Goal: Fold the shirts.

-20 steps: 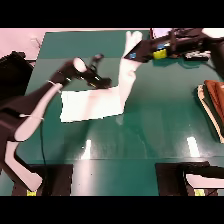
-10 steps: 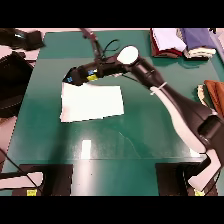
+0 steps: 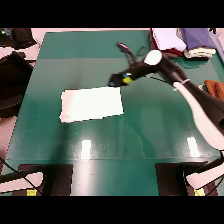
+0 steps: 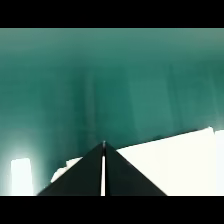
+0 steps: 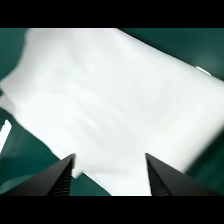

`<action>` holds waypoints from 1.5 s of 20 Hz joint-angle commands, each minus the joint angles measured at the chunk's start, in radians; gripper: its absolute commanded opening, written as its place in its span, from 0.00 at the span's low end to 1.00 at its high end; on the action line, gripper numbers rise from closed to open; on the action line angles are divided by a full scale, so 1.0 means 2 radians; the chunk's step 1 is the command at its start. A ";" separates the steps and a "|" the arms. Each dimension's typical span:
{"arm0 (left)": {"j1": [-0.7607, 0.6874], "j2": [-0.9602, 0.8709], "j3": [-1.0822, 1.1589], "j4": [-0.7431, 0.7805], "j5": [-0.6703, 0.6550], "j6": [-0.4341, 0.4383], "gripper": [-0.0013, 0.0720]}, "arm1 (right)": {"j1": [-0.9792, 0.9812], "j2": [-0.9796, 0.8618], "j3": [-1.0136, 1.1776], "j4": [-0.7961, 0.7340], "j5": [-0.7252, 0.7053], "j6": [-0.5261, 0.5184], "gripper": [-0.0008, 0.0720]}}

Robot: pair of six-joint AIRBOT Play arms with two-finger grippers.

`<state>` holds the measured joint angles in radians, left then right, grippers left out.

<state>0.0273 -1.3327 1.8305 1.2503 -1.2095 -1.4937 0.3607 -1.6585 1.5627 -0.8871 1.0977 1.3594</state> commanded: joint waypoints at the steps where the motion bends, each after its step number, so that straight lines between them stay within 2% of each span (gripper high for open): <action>1: -0.037 -0.005 0.000 0.000 0.010 0.005 0.05 | -0.075 0.019 -0.106 0.008 -0.005 0.032 0.81; 3: -0.056 -0.012 0.000 0.000 0.011 0.007 0.05 | -0.090 -0.005 -0.130 0.065 -0.016 0.026 0.81; 6: -0.070 -0.024 -0.001 -0.001 0.009 0.015 0.05 | -0.071 -0.046 -0.133 0.135 -0.038 -0.012 0.80; 12: -0.070 -0.031 -0.002 -0.002 0.002 0.014 0.05 | 0.021 -0.137 -0.046 0.191 -0.056 -0.022 0.79; 14: -0.070 -0.031 -0.002 -0.004 -0.004 0.014 0.05 | 0.045 -0.158 -0.008 0.189 -0.066 -0.023 0.38; 15: -0.070 -0.031 -0.002 -0.006 -0.006 0.014 0.05 | 0.052 -0.165 0.011 0.184 -0.068 -0.033 0.14; 16: -0.070 -0.031 -0.002 -0.008 -0.006 0.014 0.05 | 0.054 -0.167 0.028 0.175 -0.067 -0.045 0.03; 22: -0.099 -0.031 -0.002 -0.011 -0.005 0.014 0.05 | -0.026 -0.103 0.089 0.037 -0.010 -0.006 0.03; 27: -0.154 -0.031 -0.002 -0.011 -0.003 0.018 0.05 | -0.187 -0.003 0.089 -0.061 0.070 0.012 0.03; 30: -0.173 -0.031 -0.002 -0.012 0.003 0.018 0.05 | -0.299 0.036 0.089 -0.080 0.097 0.012 0.03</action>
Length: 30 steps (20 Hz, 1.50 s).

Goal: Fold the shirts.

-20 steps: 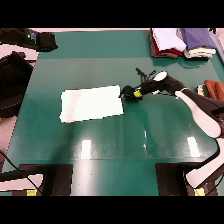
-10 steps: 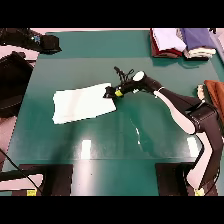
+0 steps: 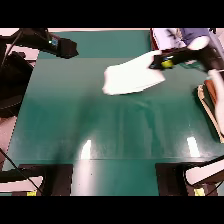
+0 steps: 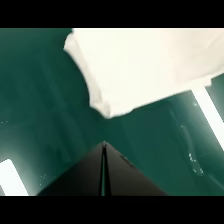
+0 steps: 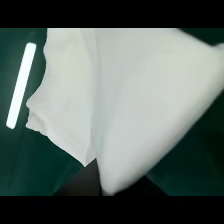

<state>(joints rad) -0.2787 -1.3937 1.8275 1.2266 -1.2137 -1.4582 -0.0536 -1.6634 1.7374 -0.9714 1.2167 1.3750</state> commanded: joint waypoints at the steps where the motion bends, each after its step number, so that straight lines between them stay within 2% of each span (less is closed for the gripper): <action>1: -0.022 0.000 0.000 -0.001 0.005 -0.001 0.05 | -0.134 0.048 0.002 -0.038 0.040 0.004 0.03; 8: -0.026 0.000 0.000 -0.006 0.004 -0.019 0.05 | -0.356 0.063 0.008 -0.027 0.021 0.002 0.03; 10: -0.026 0.000 0.000 -0.007 0.004 -0.019 0.05 | -0.386 0.063 0.009 0.018 0.007 -0.017 0.03; 12: -0.026 0.000 0.000 -0.007 0.004 -0.019 0.05 | -0.402 0.063 0.018 0.046 -0.005 -0.030 0.03; 21: -0.026 0.000 0.000 -0.007 -0.002 -0.017 0.05 | -0.411 0.071 0.155 0.040 -0.001 -0.034 0.03; 27: -0.026 0.000 0.000 -0.007 -0.005 -0.013 0.05 | -0.459 0.138 0.059 0.038 0.018 -0.065 0.03; 30: -0.026 0.000 0.000 -0.007 -0.005 -0.012 0.05 | -0.488 0.169 -0.005 -0.050 0.065 -0.074 0.03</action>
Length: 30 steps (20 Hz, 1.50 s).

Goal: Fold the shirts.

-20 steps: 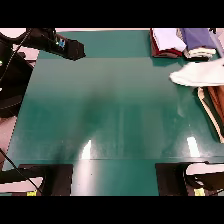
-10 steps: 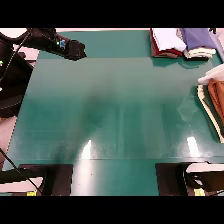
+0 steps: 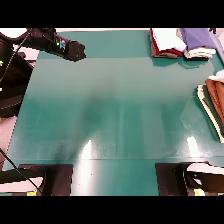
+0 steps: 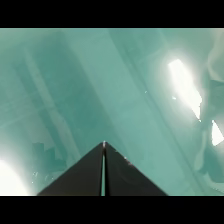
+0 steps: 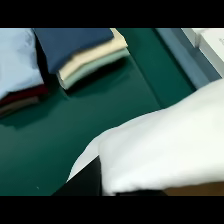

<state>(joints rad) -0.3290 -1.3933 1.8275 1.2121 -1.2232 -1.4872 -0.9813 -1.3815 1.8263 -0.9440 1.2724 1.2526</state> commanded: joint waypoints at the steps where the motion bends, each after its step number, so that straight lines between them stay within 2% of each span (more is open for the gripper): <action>1: 0.000 0.000 0.000 0.000 0.000 0.002 0.05 | -0.032 0.038 -0.071 -0.099 0.046 -0.012 0.03; 4: 0.000 0.000 0.000 0.000 -0.004 0.012 0.05 | -0.062 0.076 -0.143 -0.171 0.048 -0.011 0.04; 5: 0.000 0.000 0.000 0.000 -0.006 0.015 0.05 | -0.071 0.084 -0.163 -0.185 0.047 -0.011 0.09; 7: 0.000 0.000 0.000 0.000 -0.010 0.015 0.05 | -0.096 0.098 -0.202 -0.194 0.042 -0.011 0.57; 8: 0.000 0.000 0.000 0.000 -0.010 0.015 0.05 | -0.108 0.101 -0.214 -0.193 0.041 -0.011 0.67; 11: 0.000 0.000 0.000 0.000 -0.008 0.015 0.05 | -0.120 0.113 -0.224 -0.169 0.032 -0.010 0.69; 14: 0.000 0.000 0.000 0.000 -0.007 0.015 0.05 | -0.097 0.129 -0.223 -0.068 -0.009 -0.010 0.69; 18: 0.000 0.000 0.000 0.000 0.009 0.014 0.05 | 0.028 0.137 -0.224 0.046 -0.019 -0.010 0.68; 25: 0.000 0.000 0.000 0.000 0.010 0.014 0.05 | 0.337 0.136 -0.224 0.051 -0.043 -0.012 0.68; 26: 0.000 0.000 0.000 0.000 0.010 0.014 0.05 | 0.370 0.136 -0.224 0.051 -0.048 -0.012 0.65; 27: 0.000 0.000 0.000 0.000 0.010 0.014 0.05 | 0.401 0.136 -0.224 0.051 -0.048 -0.012 0.48; 29: 0.000 0.000 0.000 0.000 0.010 0.014 0.05 | 0.447 0.136 -0.224 0.051 -0.047 -0.012 0.03; 30: 0.000 0.000 0.000 0.000 0.010 0.014 0.05 | 0.463 0.136 -0.224 0.051 -0.048 -0.013 0.03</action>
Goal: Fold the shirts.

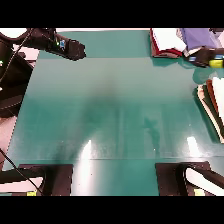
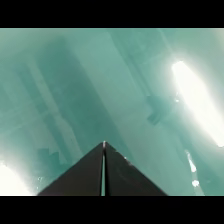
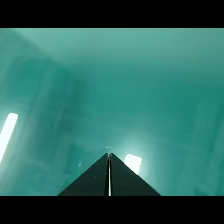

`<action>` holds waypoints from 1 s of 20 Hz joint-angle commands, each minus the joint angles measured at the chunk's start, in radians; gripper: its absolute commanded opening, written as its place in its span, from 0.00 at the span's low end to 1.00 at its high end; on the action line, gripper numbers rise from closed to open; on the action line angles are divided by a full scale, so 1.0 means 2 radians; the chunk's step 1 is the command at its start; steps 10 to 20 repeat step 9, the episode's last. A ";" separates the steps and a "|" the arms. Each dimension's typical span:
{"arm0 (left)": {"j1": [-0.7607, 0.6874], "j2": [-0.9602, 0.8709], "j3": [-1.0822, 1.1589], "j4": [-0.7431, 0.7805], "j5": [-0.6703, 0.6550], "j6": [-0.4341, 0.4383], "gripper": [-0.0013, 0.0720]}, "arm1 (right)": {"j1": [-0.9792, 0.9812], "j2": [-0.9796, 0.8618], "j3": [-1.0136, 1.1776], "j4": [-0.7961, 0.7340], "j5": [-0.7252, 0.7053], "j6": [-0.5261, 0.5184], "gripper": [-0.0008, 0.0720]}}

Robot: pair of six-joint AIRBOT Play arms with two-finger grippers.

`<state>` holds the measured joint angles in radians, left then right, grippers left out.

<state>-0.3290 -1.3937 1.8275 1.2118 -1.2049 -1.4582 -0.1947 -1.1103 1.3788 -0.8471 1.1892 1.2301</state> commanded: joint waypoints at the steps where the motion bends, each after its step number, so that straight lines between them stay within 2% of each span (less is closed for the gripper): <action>1: 0.000 0.000 0.000 0.000 0.001 0.000 0.05 | 0.083 0.000 0.000 0.003 -0.006 -0.001 0.03; 20: 0.000 0.000 0.000 0.000 0.000 0.000 0.05 | 0.096 0.000 0.000 0.003 -0.006 -0.001 0.03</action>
